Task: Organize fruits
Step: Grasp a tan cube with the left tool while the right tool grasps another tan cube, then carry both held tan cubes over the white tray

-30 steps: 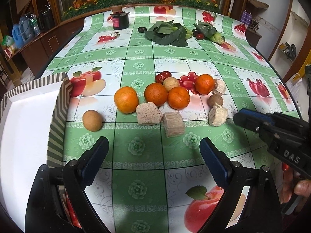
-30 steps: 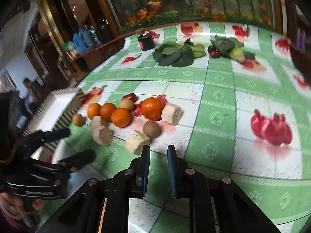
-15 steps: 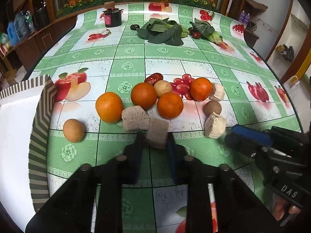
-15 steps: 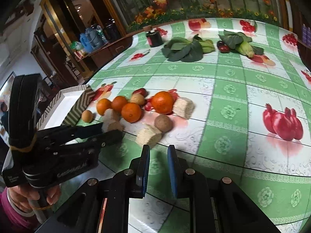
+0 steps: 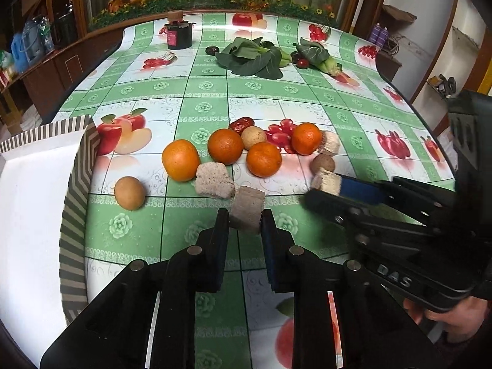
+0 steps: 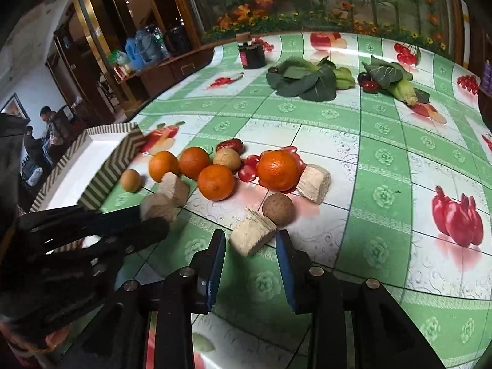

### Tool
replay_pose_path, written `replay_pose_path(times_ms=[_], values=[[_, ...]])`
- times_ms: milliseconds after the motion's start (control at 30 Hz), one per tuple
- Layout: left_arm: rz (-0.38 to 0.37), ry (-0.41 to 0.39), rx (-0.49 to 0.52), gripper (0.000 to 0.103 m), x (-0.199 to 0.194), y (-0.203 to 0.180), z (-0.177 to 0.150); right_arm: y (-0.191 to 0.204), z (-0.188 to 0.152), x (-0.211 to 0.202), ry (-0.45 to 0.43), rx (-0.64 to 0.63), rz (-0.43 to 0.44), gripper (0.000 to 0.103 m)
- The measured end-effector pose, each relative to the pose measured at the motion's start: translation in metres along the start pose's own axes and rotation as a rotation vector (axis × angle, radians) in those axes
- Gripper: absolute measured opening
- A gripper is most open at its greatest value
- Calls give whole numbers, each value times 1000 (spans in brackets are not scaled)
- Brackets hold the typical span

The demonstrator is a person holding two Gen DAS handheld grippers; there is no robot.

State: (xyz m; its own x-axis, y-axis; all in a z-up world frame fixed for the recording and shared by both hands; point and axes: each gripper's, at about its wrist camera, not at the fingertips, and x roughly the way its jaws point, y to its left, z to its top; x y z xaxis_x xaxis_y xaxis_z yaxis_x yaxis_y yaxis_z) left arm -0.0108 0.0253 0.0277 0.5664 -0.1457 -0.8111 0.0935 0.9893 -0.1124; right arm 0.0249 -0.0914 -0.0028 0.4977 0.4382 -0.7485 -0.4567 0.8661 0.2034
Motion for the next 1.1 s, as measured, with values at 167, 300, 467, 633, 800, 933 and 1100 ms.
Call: replay_pose_path(times_ms=[167,300,467,633,800,933,1100], values=[[-15,-2,-15,20,-11,5,-4,4,-3,-2,-24,-18,26,20],[-11,-12,-23,20,-23,11,-8,9,-5,-10,-41,-25,37,20],[13,-31,-35,20,-40,25,-11,23,-4,-22,-78,-25,81,20],[52,-45,-49,20,-52,39,-15,39,-3,-26,-90,-25,116,20],[93,-63,-49,20,-64,52,-18,54,0,-26,-91,-39,148,20],[127,-74,-50,20,-73,66,-20,73,4,-25,-90,-74,168,20],[163,-85,-68,20,-82,85,-21,94,10,-23,-85,-110,194,20]])
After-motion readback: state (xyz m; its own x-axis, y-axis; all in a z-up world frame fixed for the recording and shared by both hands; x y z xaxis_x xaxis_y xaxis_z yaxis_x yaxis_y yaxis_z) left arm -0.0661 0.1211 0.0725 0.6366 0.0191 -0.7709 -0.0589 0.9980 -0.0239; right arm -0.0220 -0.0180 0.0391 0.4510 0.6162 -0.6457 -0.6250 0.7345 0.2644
